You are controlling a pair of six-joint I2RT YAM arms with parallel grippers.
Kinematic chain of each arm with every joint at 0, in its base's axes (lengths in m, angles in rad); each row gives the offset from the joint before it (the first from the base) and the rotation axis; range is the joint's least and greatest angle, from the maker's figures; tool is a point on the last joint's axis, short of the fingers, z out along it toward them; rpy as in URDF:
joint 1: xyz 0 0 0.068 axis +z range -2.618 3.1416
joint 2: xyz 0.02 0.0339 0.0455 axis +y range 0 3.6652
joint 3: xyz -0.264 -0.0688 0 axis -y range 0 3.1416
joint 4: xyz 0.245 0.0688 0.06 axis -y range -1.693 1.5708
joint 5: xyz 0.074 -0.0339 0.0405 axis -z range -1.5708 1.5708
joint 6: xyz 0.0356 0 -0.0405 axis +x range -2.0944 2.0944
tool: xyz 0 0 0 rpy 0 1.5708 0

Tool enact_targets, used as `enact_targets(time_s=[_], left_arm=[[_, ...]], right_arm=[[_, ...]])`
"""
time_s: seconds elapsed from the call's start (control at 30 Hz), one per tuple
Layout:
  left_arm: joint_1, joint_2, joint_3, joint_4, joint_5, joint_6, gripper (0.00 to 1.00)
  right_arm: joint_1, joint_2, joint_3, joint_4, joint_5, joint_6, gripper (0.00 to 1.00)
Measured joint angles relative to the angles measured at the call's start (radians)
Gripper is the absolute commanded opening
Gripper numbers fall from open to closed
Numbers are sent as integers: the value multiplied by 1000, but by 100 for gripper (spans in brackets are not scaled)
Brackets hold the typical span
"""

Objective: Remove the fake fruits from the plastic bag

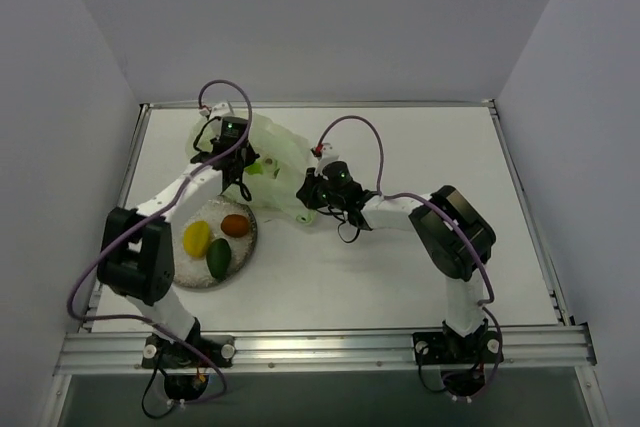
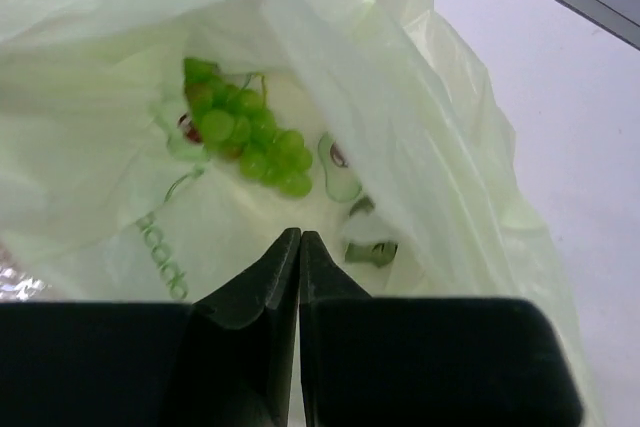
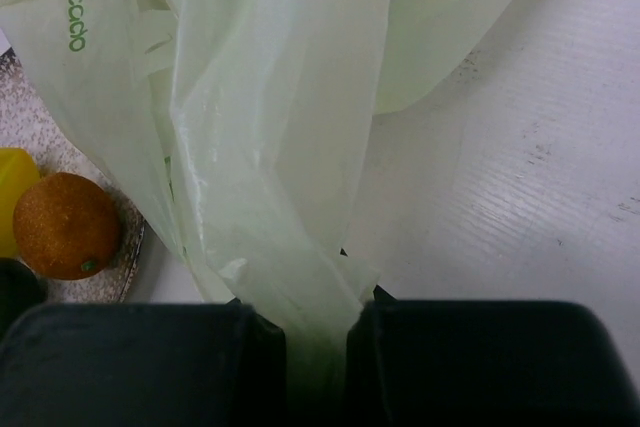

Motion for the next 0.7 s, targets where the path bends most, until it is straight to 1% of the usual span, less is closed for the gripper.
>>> enact_targets(time_s=[0.07,0.17,0.33,0.37,0.43,0.47,0.5,0.6,0.7], left_arm=[[6,108,76,8,7,12,2],[15,224,150,-5,17,29,2],[26,341,240,-36,16,65,3],[29,351,247,-38,14,71,5],[38,365,258,-40,5,87,18],[43,373,267,-40,-2,96,32],[53,384,278,-33,-6,108,39],[79,422,312,-19,-19,129,56],[103,459,336,1,-27,151,66]], right_arm=[[1,-7,-1,0,0,-1,0],[1,-21,-2,3,0,-3,0],[0,-26,-2,8,-1,-2,0],[0,-26,-1,7,-1,-1,0],[0,-26,5,6,-2,1,0],[0,-26,12,6,-4,3,0],[0,-26,20,6,-6,4,0],[0,-26,45,8,-14,5,0],[0,-25,63,9,-20,8,0]])
